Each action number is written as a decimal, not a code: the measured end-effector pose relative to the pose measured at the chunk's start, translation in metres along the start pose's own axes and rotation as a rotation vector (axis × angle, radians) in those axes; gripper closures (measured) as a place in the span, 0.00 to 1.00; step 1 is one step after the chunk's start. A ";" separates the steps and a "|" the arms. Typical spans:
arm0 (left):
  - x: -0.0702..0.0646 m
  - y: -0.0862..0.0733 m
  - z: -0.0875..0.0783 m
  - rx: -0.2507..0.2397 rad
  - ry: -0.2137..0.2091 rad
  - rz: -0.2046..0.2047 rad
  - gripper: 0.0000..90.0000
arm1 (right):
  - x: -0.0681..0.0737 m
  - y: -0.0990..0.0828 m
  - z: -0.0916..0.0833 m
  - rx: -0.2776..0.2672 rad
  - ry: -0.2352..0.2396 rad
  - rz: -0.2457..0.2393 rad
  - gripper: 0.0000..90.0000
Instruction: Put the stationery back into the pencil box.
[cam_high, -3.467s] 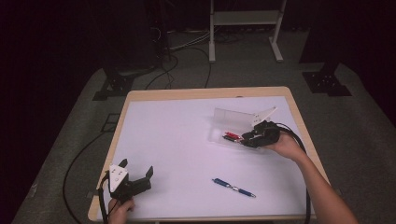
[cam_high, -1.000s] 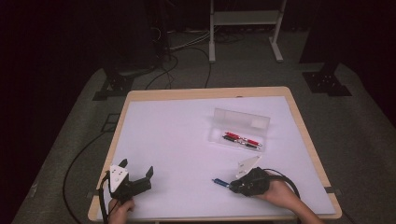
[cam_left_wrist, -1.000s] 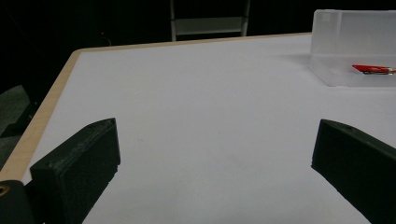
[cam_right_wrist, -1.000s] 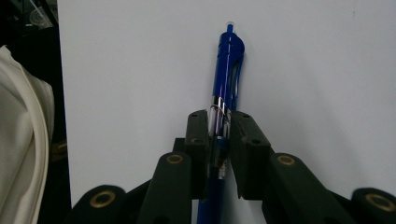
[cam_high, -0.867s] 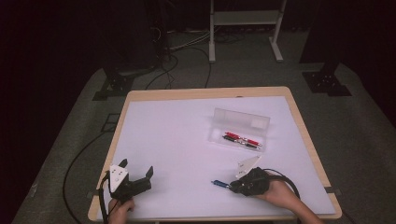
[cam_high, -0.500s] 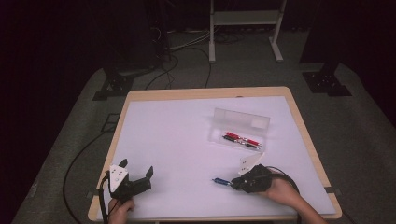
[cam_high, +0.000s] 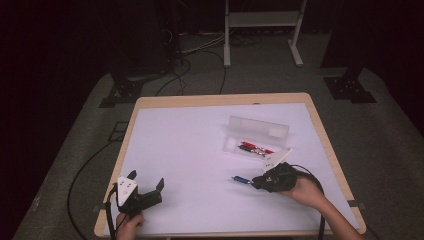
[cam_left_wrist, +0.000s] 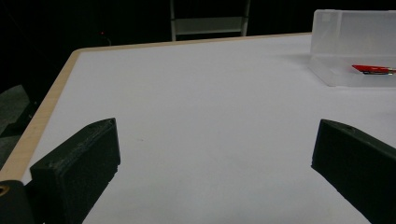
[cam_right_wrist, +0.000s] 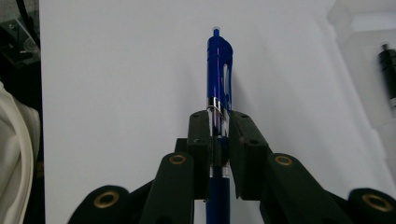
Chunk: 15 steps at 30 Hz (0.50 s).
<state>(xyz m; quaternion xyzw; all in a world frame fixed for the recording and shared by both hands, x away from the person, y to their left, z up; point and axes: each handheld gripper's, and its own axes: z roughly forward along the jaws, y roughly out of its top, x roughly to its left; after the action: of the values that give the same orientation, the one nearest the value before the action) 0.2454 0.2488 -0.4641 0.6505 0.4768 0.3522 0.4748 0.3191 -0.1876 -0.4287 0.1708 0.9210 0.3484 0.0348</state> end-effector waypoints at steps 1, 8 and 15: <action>0.000 0.000 0.000 0.001 0.000 0.000 0.00 | -0.002 0.002 -0.002 -0.005 -0.004 0.004 0.87; 0.000 0.000 0.000 0.001 0.000 -0.001 0.00 | -0.020 0.016 -0.016 -0.015 -0.037 -0.007 0.87; 0.000 0.000 0.000 0.000 -0.002 0.004 0.00 | -0.042 0.031 -0.023 -0.015 -0.068 -0.007 0.87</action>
<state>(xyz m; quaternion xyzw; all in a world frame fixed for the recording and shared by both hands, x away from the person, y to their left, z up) 0.2454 0.2493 -0.4642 0.6518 0.4750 0.3525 0.4746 0.3634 -0.1945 -0.3936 0.1790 0.9173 0.3491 0.0684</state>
